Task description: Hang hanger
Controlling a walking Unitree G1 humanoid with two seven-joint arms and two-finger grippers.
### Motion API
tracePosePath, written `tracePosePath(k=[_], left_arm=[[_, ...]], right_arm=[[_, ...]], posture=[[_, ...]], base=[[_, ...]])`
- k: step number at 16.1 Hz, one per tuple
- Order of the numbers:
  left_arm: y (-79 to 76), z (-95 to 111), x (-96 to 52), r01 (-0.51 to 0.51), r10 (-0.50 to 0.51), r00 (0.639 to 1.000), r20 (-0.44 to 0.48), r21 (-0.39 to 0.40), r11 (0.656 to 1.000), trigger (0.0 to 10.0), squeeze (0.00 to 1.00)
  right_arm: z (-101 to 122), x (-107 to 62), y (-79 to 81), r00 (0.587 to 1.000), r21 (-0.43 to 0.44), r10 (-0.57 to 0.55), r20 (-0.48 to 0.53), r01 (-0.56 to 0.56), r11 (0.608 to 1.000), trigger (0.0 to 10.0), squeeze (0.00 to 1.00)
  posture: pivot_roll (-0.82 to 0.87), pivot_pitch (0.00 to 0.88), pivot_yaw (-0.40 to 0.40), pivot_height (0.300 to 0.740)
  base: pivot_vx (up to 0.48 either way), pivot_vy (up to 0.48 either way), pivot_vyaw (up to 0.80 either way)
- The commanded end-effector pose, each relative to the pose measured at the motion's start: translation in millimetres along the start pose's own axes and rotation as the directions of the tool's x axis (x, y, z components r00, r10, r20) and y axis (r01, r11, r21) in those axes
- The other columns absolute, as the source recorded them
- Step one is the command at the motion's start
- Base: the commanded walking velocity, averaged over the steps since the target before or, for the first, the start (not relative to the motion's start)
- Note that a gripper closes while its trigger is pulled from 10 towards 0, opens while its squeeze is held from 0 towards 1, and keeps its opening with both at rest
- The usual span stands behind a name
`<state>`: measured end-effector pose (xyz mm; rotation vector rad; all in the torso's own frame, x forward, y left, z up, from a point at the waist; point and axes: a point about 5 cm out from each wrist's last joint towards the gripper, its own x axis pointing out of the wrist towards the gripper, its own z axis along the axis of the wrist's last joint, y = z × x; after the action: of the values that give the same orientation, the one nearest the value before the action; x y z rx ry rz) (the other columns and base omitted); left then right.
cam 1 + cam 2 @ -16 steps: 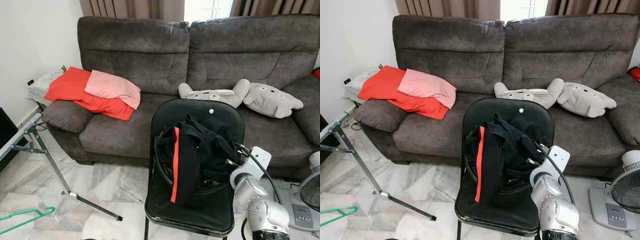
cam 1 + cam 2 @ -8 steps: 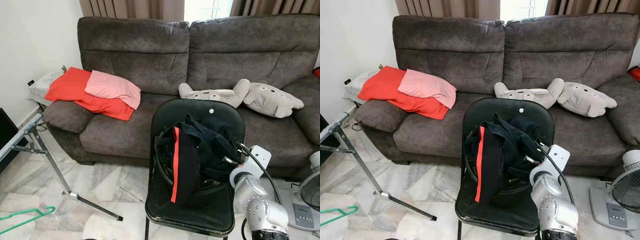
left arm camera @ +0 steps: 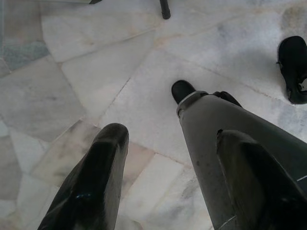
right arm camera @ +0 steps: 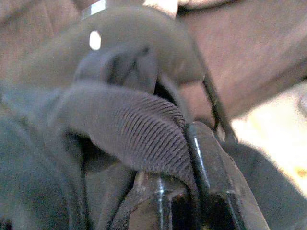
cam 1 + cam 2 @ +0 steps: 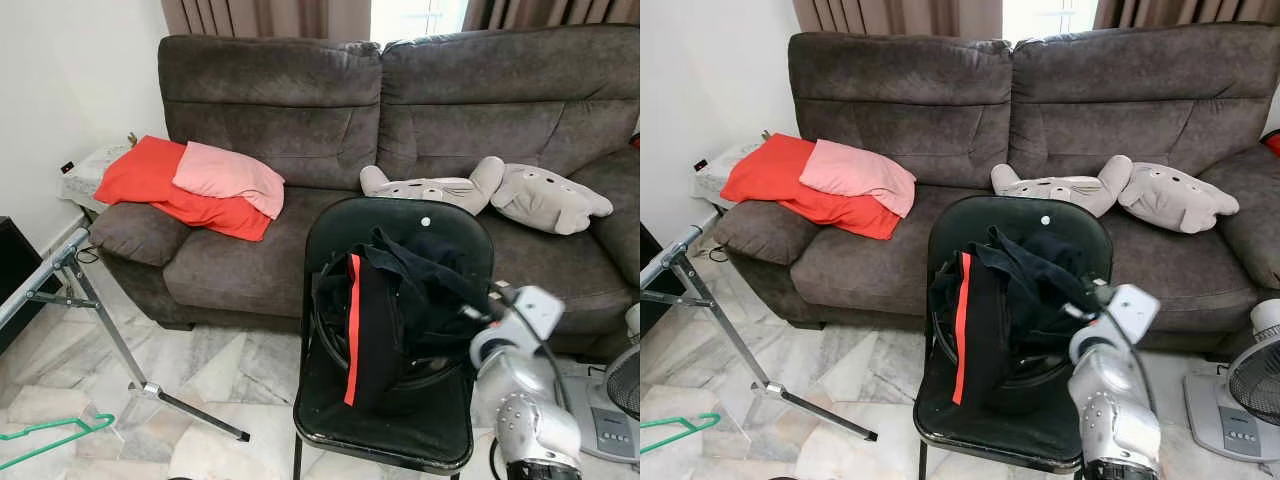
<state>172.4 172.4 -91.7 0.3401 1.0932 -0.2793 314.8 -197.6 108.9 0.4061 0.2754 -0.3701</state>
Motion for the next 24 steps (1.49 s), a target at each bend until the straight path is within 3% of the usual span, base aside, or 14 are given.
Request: tracePosePath(k=[1, 4, 5, 7, 8, 11, 13, 18, 20, 21, 22, 23, 24], left_arm=[[3.8, -6, -0.8, -0.022, 0.022, 0.999, -0.023, -0.014, 1.0, 10.0, 0.0], [4.8, -4, -0.7, -0.026, 0.025, 0.999, -0.019, -0.014, 1.0, 10.0, 0.0], [5.1, -4, -0.8, -0.025, 0.024, 1.0, -0.018, -0.01, 1.0, 10.0, 0.0], [5.4, -4, -0.8, -0.024, 0.024, 1.0, -0.019, -0.006, 1.0, 10.0, 0.0], [5.8, -4, -0.8, -0.025, 0.025, 0.999, -0.02, -0.002, 1.0, 10.0, 0.0], [6.2, -4, -0.9, -0.026, 0.026, 0.999, -0.022, 0.002, 1.0, 10.0, 0.0], [6.7, -4, -0.9, -0.027, 0.027, 0.999, -0.021, 0.004, 1.0, 10.0, 0.0], [7.8, -3, -1.0, -0.031, 0.031, 0.999, -0.019, 0.009, 0.999, 10.0, 0.0], [8.0, -3, -1.0, -0.032, 0.032, 0.999, -0.017, 0.009, 0.999, 10.0, 0.0], [8.8, -3, -1.1, -0.036, 0.036, 0.999, -0.015, 0.009, 0.999, 10.0, 0.0], [8.9, -3, -1.1, -0.036, 0.037, 0.999, -0.015, 0.01, 0.999, 10.0, 0.0], [9.7, -2, -1.1, -0.041, 0.041, 0.999, -0.014, 0.013, 0.999, 10.0, 0.0], [9.7, -2, -1.1, -0.043, 0.043, 0.999, -0.013, 0.013, 0.999, 10.0, 0.0]], right_arm=[[21, -1.2, -6.0, 0.992, 0.001, -0.044, 0.115, 0.044, 0.999, 0.0, 0.0], [43, -3.8, -14.6, 0.959, -0.003, -0.116, 0.259, 0.12, 0.993, 0.0, 0.0], [59, -8.6, -22.5, 0.915, -0.002, -0.182, 0.36, 0.196, 0.981, 0.0, 0.0], [74, -14.0, -30.5, 0.861, -0.005, -0.236, 0.45, 0.267, 0.964, 0.0, 0.0], [86, -20.3, -40.9, 0.796, 0.01, -0.303, 0.523, 0.35, 0.937, 0.0, 0.0], [101, -27.7, -50.1, 0.715, 0.022, -0.347, 0.607, 0.421, 0.907, 0.0, 0.0], [127, -44.8, -50.8, 0.568, 0.008, -0.34, 0.749, 0.505, 0.863, 0.0, 0.0], [189, -86.4, -40.1, 0.265, 0.046, -0.247, 0.932, 0.588, 0.808, 0.0, 0.0], [200, -96.5, -36.8, 0.207, 0.067, -0.234, 0.95, 0.596, 0.8, 0.0, 0.0], [216, -122.5, -17.4, 0.096, 0.039, -0.12, 0.988, 0.6, 0.799, 0.0, 0.0], [217, -128.5, -12.7, 0.072, 0.031, -0.093, 0.993, 0.602, 0.798, 0.0, 0.0], [226, -155.4, 11.4, -0.051, -0.018, 0.064, 0.997, 0.629, 0.777, 0.0, 0.0], [227, -162.6, 19.5, -0.083, -0.038, 0.119, 0.989, 0.642, 0.766, 0.0, 0.0]], posture=[[-0.13, 0.0, 0.068, 0.74], [-0.13, 0.0, 0.072, 0.74], [-0.13, 0.0, 0.075, 0.74], [-0.13, 0.0, 0.076, 0.74], [-0.13, 0.0, 0.078, 0.74], [-0.13, 0.0, 0.08, 0.74], [-0.13, 0.0, 0.083, 0.74], [-0.13, 0.0, 0.086, 0.74], [-0.13, 0.0, 0.086, 0.74], [-0.13, 0.005, 0.09, 0.74], [-0.13, 0.005, 0.09, 0.74], [-0.14, 0.01, 0.095, 0.74], [-0.14, 0.009, 0.095, 0.74]], base=[[0.0, 0.0, 0.0], [0.0, 0.0, 0.0], [0.0, 0.0, 0.0], [0.0, 0.0, 0.0], [0.0, 0.0, 0.0], [0.0, 0.0, 0.0], [0.0, 0.0, 0.0], [0.0, 0.0, 0.0], [0.0, 0.0, 0.0], [0.0, 0.0, 0.0], [0.0, 0.0, 0.0], [0.0, 0.0, 0.0], [0.0, 0.0, 0.0]])
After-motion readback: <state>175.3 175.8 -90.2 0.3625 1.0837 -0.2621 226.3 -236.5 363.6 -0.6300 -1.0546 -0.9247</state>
